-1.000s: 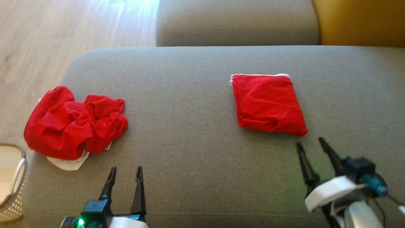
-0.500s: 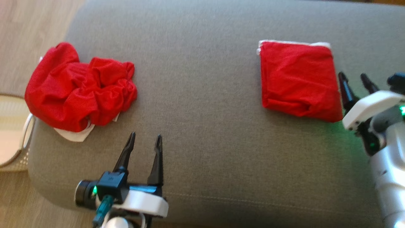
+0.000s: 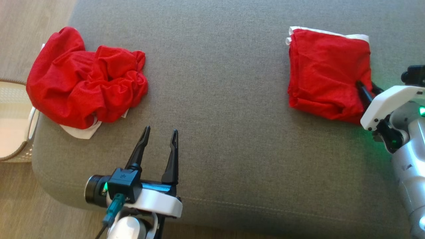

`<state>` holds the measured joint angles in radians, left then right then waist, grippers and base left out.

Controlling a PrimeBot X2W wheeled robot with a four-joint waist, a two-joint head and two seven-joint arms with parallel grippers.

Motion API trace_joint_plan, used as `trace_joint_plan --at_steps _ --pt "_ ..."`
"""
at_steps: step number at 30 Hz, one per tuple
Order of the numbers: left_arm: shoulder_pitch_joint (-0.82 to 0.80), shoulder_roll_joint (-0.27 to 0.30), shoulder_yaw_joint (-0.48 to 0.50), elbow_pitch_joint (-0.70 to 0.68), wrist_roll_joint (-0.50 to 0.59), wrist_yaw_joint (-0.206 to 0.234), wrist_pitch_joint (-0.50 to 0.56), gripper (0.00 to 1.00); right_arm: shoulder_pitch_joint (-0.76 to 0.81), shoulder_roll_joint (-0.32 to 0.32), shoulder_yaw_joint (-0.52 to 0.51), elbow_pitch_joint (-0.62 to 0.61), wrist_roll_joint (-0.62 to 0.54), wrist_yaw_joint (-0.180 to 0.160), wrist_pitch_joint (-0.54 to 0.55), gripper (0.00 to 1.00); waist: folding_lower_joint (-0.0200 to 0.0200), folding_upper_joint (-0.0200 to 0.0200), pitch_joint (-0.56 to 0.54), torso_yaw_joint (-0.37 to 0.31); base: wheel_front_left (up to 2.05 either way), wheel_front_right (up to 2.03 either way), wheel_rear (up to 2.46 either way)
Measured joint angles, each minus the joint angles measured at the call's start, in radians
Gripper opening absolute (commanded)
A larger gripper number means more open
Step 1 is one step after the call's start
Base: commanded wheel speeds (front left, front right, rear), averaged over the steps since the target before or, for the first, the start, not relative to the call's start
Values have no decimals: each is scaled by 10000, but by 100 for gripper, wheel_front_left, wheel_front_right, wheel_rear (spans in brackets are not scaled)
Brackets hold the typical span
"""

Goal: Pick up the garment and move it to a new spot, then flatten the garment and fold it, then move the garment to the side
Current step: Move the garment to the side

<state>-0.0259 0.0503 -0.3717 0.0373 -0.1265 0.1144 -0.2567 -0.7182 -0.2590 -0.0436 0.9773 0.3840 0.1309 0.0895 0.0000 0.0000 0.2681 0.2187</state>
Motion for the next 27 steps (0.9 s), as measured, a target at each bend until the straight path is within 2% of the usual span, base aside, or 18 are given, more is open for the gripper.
trace_joint_plan --at_steps 6,9,17,22,27 --pt "-21 -2 -4 4 0 17 0 100 -144 -63 497 123 222 2 -71 0 0 0 -10 -138 0 0 0" --pt "-21 -2 25 2 2 15 0 100 -144 -311 1053 63 82 2 -445 0 0 0 -36 -345 0 0 0" --pt "-92 -2 192 -21 136 -92 0 100 -485 -957 1732 -426 249 2 -752 0 0 0 67 -1236 0 0 0" --pt "-440 -4 255 -38 351 -190 0 100 -822 -1597 1967 -817 433 2 -1003 0 0 0 278 -1823 0 0 0" --pt "-513 -4 316 -36 548 -359 0 100 -937 -1919 2098 -961 474 2 -1212 0 0 0 516 -2333 0 0 0"
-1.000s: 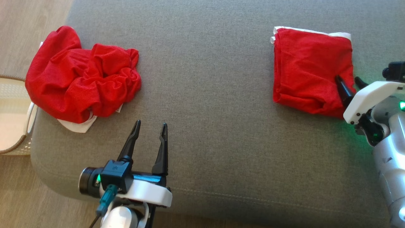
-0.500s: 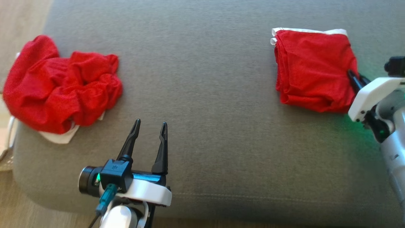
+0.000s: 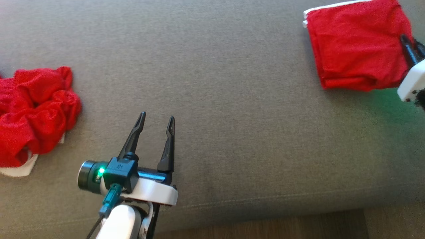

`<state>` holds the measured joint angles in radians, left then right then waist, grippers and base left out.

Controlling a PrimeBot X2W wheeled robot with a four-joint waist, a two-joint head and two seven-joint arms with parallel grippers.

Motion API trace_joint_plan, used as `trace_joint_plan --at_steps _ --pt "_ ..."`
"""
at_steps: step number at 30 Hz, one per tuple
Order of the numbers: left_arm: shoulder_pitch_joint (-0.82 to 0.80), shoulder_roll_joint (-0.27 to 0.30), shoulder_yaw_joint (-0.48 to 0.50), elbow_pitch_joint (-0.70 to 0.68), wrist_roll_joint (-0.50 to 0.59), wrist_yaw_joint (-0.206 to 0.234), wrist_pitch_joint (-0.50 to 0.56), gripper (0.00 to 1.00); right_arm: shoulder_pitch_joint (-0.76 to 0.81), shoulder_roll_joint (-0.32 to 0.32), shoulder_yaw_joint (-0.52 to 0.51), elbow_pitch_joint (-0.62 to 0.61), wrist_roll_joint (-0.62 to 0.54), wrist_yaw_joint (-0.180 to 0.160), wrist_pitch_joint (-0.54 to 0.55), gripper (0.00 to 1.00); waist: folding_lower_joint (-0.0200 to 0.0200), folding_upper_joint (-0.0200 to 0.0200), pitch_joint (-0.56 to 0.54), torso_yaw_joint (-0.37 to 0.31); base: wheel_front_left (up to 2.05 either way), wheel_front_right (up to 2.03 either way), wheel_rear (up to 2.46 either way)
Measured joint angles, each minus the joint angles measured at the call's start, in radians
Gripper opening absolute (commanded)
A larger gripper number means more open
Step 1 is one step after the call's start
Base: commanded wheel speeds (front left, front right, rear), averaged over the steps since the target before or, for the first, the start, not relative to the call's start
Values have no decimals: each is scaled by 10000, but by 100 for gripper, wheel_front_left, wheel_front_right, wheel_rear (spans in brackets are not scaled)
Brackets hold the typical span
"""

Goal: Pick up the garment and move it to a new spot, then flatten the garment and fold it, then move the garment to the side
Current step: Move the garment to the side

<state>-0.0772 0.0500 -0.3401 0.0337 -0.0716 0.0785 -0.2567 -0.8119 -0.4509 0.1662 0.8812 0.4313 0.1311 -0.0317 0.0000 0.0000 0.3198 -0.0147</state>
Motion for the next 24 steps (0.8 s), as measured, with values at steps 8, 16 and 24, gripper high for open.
trace_joint_plan --at_steps 8,16,24 --pt "-277 33 121 -4 176 -148 0 100 -283 -529 31 25 -84 0 -435 0 1 0 440 -553 0 0 0" --pt "-469 44 224 -4 265 -261 0 100 -593 -779 -165 499 -577 0 -792 0 0 0 690 -842 0 0 0" --pt "-523 46 255 -8 265 -272 0 100 -659 -855 -132 731 -1058 0 -1198 0 0 0 753 -809 0 0 0"
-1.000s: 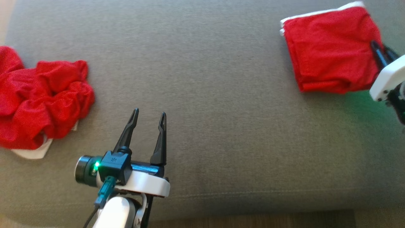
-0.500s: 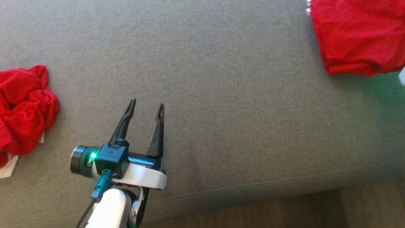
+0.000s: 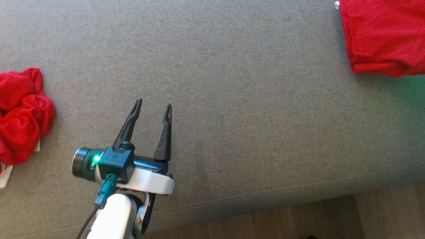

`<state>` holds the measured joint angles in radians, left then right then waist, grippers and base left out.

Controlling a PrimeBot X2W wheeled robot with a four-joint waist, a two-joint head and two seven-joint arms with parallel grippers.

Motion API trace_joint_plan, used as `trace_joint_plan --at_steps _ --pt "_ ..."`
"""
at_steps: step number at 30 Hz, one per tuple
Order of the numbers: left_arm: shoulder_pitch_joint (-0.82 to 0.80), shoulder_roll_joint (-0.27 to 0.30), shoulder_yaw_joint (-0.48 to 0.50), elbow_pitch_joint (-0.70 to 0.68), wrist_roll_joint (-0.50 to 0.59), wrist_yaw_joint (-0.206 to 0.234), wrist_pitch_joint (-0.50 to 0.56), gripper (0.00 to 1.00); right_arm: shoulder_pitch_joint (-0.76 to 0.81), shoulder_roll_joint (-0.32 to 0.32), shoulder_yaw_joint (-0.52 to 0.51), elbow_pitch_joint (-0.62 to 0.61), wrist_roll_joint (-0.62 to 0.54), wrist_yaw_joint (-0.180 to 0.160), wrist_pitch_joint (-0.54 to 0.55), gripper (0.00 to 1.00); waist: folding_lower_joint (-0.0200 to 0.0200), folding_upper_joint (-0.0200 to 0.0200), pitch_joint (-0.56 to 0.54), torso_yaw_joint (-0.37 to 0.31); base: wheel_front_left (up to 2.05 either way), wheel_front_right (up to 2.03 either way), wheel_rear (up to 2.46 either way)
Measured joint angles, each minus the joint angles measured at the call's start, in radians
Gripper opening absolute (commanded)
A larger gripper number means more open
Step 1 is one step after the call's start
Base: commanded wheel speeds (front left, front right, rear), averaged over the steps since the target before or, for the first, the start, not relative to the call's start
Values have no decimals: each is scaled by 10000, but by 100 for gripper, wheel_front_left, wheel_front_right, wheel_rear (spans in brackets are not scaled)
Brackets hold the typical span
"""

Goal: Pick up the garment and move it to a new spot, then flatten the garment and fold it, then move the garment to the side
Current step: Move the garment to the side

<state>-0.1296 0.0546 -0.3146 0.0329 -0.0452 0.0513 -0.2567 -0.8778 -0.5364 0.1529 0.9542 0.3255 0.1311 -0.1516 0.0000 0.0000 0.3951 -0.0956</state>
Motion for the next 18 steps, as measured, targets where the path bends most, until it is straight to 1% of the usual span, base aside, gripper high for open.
trace_joint_plan --at_steps 7,8,9,10,11,12,15,17,18 --pt "-1 -2 29 0 13 -2 0 100 -406 -19 -560 345 -993 0 -437 0 0 0 45 17 0 0 0" --pt "-1 -2 29 0 13 -2 0 100 -406 -10 -642 403 -1127 0 -441 2 0 0 43 17 0 0 0" --pt "-1 -2 29 0 13 -2 0 100 -406 8 -727 477 -1254 0 -466 15 0 0 41 17 0 0 0" --pt "-1 -2 29 0 13 -2 0 100 -405 29 -826 539 -1363 0 -502 24 0 0 38 17 0 0 0" --pt "-1 -2 27 2 13 -2 0 100 -405 44 -957 593 -1484 0 -527 45 0 0 32 20 0 0 0" --pt "-1 -2 25 4 13 -2 0 100 -405 52 -1087 633 -1632 0 -570 100 0 0 22 25 0 0 0" --pt "-1 -4 23 13 13 -2 0 100 -405 56 -1498 629 -2274 0 -769 100 0 0 -35 51 0 0 0" --pt "0 -6 23 33 13 -2 0 100 -401 98 -1873 380 -2832 0 -897 100 0 0 -109 71 0 0 0" --pt "0 -6 23 33 13 -2 0 100 -401 98 -1873 380 -2832 0 -897 100 0 0 -109 71 0 0 0"
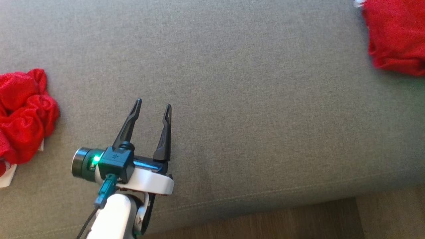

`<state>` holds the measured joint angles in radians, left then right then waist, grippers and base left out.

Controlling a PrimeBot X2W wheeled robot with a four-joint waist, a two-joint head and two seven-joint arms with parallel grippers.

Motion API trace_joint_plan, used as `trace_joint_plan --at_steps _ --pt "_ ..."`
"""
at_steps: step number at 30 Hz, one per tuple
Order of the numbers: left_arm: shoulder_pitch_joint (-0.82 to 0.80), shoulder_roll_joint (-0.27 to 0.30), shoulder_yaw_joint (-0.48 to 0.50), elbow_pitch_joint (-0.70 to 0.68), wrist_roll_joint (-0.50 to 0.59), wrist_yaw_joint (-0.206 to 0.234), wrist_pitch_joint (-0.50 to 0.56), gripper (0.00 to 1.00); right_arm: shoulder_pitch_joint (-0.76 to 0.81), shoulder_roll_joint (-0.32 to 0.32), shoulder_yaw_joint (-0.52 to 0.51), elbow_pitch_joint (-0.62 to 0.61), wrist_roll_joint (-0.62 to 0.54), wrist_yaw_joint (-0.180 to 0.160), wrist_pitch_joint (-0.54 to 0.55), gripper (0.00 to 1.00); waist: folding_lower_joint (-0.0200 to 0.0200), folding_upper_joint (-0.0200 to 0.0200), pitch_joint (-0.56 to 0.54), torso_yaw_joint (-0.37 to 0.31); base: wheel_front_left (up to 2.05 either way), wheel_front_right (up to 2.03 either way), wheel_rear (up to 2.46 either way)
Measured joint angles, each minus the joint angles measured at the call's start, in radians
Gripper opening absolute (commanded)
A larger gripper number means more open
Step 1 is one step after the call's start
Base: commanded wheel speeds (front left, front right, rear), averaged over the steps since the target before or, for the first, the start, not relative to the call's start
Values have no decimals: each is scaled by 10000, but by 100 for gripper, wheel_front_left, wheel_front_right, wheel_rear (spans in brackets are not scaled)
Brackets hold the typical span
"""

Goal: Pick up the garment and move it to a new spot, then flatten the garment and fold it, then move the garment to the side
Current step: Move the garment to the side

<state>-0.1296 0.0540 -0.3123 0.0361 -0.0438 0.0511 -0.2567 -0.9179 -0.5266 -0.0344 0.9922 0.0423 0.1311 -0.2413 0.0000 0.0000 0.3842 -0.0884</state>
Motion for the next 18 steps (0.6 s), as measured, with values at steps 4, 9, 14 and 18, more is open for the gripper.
trace_joint_plan --at_steps 4,9,14,18 --pt "21 -6 0 58 -2 17 0 100 160 679 -894 -1233 -1106 0 -88 100 0 0 -259 35 0 0 0" --pt "173 -13 6 123 -33 157 0 100 1512 2512 -999 -3264 -1653 0 -113 100 0 0 -774 100 0 0 0" --pt "632 -15 13 236 -196 347 0 100 3271 3628 -174 -4263 -1398 0 -111 100 0 0 -1361 269 0 0 0" --pt "812 -21 59 125 -322 476 0 100 4155 4027 280 -4966 -1030 0 -111 100 0 0 -1798 522 0 0 0"
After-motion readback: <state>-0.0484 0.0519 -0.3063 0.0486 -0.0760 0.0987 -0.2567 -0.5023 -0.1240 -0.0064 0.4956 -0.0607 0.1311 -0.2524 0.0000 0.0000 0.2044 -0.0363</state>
